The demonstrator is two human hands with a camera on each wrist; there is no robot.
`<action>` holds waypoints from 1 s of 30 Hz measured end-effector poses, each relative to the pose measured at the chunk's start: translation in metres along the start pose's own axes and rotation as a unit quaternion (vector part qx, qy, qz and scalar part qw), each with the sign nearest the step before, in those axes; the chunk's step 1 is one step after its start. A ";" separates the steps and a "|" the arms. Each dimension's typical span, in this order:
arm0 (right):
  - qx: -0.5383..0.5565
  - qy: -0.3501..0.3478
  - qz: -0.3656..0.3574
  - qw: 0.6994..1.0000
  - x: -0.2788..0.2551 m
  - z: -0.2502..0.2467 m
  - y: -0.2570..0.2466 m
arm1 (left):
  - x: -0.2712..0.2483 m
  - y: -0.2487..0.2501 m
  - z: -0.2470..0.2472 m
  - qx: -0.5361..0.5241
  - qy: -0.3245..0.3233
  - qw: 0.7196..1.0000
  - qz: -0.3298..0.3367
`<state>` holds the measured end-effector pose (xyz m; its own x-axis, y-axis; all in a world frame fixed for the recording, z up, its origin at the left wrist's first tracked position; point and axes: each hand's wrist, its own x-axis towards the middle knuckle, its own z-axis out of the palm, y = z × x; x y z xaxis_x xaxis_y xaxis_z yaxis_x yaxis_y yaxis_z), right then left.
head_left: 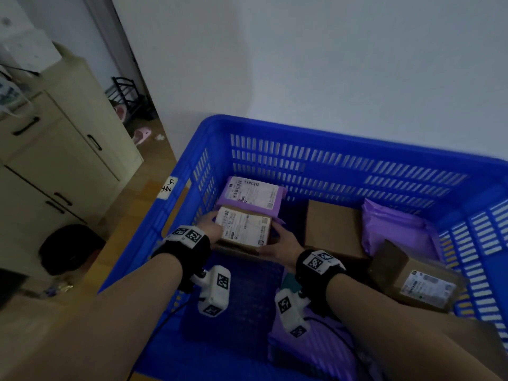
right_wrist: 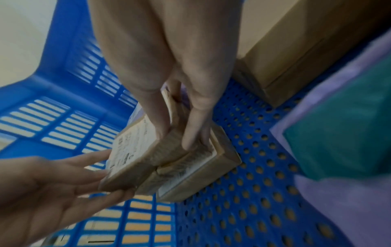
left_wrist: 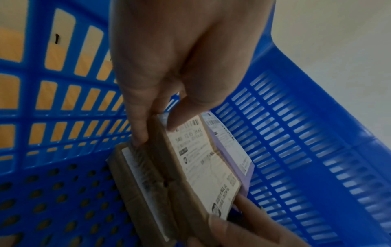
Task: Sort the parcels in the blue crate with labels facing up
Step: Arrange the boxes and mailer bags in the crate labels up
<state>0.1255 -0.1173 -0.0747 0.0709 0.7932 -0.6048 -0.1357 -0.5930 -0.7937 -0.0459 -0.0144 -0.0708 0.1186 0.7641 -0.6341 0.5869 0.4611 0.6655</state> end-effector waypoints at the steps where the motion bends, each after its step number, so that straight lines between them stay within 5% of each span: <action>1: -0.005 0.002 -0.003 1.000 0.003 -0.001 -0.002 | -0.003 0.002 0.001 0.005 0.015 1.000 0.004; 6: -0.025 -0.006 0.038 0.999 0.013 -0.002 -0.005 | -0.011 0.006 0.007 0.028 0.062 0.998 0.015; 17: -0.016 -0.001 0.148 0.989 0.040 -0.001 -0.006 | 0.015 -0.015 0.013 -0.033 0.013 0.993 -0.111; 24: -0.004 -0.021 0.159 0.987 0.041 -0.001 -0.002 | 0.010 -0.011 0.022 -0.024 0.025 0.989 -0.146; 30: 0.058 0.001 0.112 0.992 0.042 0.012 -0.002 | 0.016 -0.007 0.017 0.031 0.062 0.994 -0.090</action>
<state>0.1174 -0.0810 -0.0977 0.0273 0.6428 -0.7656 -0.2611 -0.7347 -0.6262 -0.0345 -0.0132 -0.0927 -0.0902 0.7228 -0.6851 0.6381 0.5701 0.5174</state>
